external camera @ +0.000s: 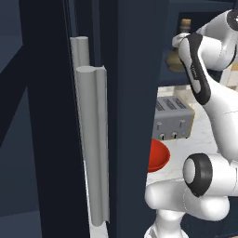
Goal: Retrieve the bottle and the shaker from the cabinet and place them next to the mixing bowl on the counter. Then add garlic from the fridge to the mixing bowl.
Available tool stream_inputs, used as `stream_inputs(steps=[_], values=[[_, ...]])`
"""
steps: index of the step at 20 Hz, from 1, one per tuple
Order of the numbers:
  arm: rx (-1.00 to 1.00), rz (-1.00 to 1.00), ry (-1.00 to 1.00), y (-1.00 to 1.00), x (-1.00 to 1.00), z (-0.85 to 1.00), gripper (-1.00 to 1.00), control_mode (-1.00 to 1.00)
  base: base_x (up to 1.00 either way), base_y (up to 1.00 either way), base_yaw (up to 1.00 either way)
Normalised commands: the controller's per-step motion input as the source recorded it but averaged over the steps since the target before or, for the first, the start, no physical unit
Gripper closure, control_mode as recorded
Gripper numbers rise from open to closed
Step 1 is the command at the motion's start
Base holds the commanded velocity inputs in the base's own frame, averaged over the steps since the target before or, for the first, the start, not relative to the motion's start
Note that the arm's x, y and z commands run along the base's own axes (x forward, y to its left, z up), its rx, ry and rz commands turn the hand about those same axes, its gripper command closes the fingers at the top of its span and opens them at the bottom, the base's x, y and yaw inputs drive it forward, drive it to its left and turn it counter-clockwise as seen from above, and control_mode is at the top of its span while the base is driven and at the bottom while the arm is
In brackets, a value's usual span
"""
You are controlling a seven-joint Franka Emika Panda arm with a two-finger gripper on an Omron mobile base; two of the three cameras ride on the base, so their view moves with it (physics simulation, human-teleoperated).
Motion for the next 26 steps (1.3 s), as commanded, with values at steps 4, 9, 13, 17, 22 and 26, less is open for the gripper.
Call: stream_inputs(steps=[4,9,13,17,22,26], values=[[0.0,-0.04,0.0,0.0,0.41,-0.08,-1.0,-1.0,0.0,0.0,0.0],[0.0,-0.1,0.04,0.0,0.44,-0.19,-1.0,-1.0,0.0,0.0,0.0],[0.0,-0.05,0.03,0.0,0.37,-0.11,-1.0,-1.0,0.0,0.0,0.0],[0.0,0.0,0.05,0.0,0.25,0.0,-1.0,-1.0,0.0,0.0,0.0],[0.0,0.0,0.03,0.0,0.04,0.0,-1.0,-1.0,0.0,0.0,0.0],[0.0,0.0,0.0,0.0,0.0,-0.01,-1.0,-1.0,0.0,0.0,0.0]])
